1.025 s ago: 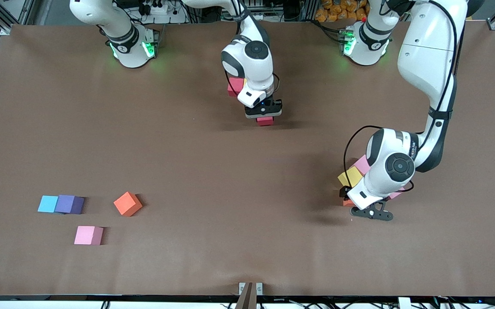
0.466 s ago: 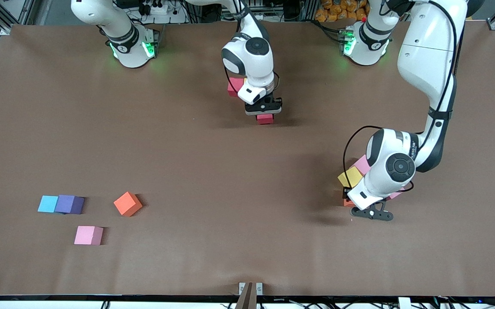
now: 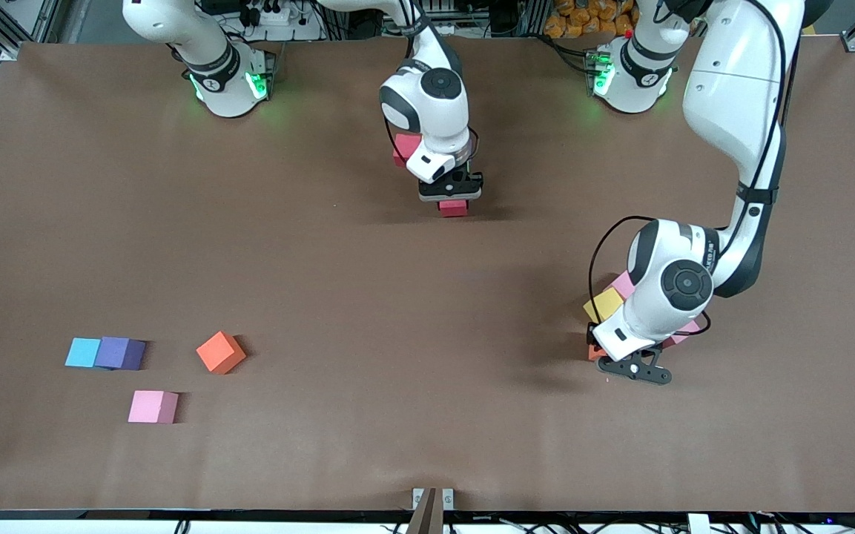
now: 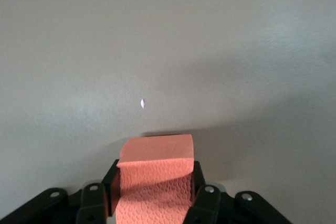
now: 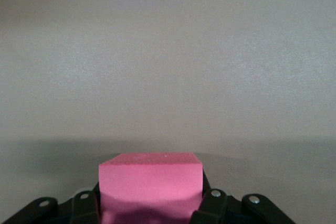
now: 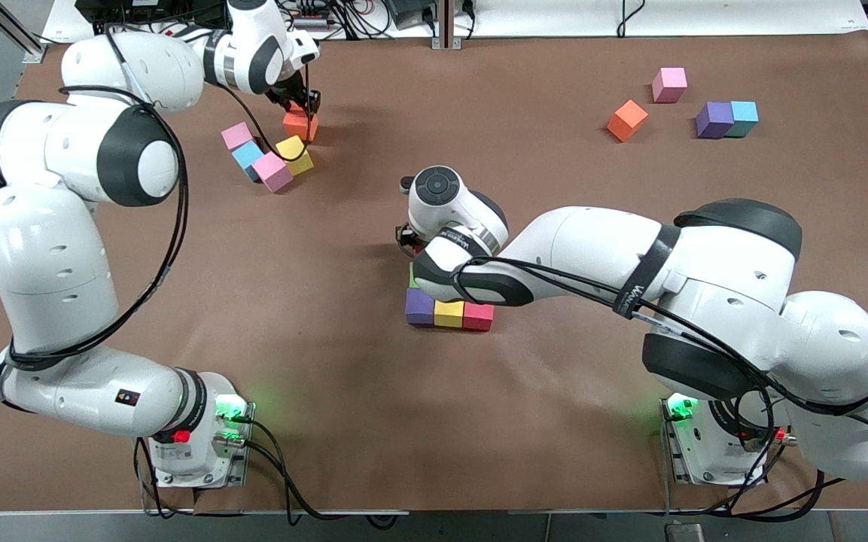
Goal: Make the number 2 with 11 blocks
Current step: 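Release the pink cube with the right gripper while the left gripper lifts orange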
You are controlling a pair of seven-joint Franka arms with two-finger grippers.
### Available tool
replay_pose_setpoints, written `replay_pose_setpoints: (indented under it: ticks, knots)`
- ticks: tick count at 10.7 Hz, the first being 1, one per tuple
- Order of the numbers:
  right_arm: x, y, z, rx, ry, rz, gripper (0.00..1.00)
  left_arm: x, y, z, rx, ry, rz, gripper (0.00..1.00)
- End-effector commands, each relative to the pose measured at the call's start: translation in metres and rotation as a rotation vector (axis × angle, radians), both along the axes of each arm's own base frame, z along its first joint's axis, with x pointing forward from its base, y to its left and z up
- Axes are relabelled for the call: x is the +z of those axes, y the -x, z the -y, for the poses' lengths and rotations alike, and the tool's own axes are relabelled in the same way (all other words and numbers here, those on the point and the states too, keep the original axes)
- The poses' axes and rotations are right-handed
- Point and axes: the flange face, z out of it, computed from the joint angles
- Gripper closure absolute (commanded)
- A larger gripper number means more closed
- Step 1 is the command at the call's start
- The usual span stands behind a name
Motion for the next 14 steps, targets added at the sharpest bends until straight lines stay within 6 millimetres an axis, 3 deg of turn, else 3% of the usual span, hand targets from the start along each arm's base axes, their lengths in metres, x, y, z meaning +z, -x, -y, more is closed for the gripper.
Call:
replay_pose_setpoints:
  ticks: [1, 7, 9, 14]
  knots:
    - [-0.001, 0.005, 0.001, -0.030, -0.008, 0.017, 1.00, 0.035, 0.000, -0.001, -0.133, -0.023, 0.042, 0.63]
    - [-0.008, 0.006, 0.001, -0.031, -0.009, 0.029, 1.00, 0.073, 0.007, 0.027, -0.384, -0.026, 0.085, 0.64]
    - [-0.009, 0.006, 0.001, -0.039, -0.010, 0.029, 1.00, 0.088, 0.021, 0.054, -0.400, -0.002, 0.060, 0.66]
    - [-0.009, 0.010, -0.003, -0.055, -0.016, 0.027, 1.00, 0.110, 0.033, 0.063, -0.429, -0.004, 0.034, 0.64]
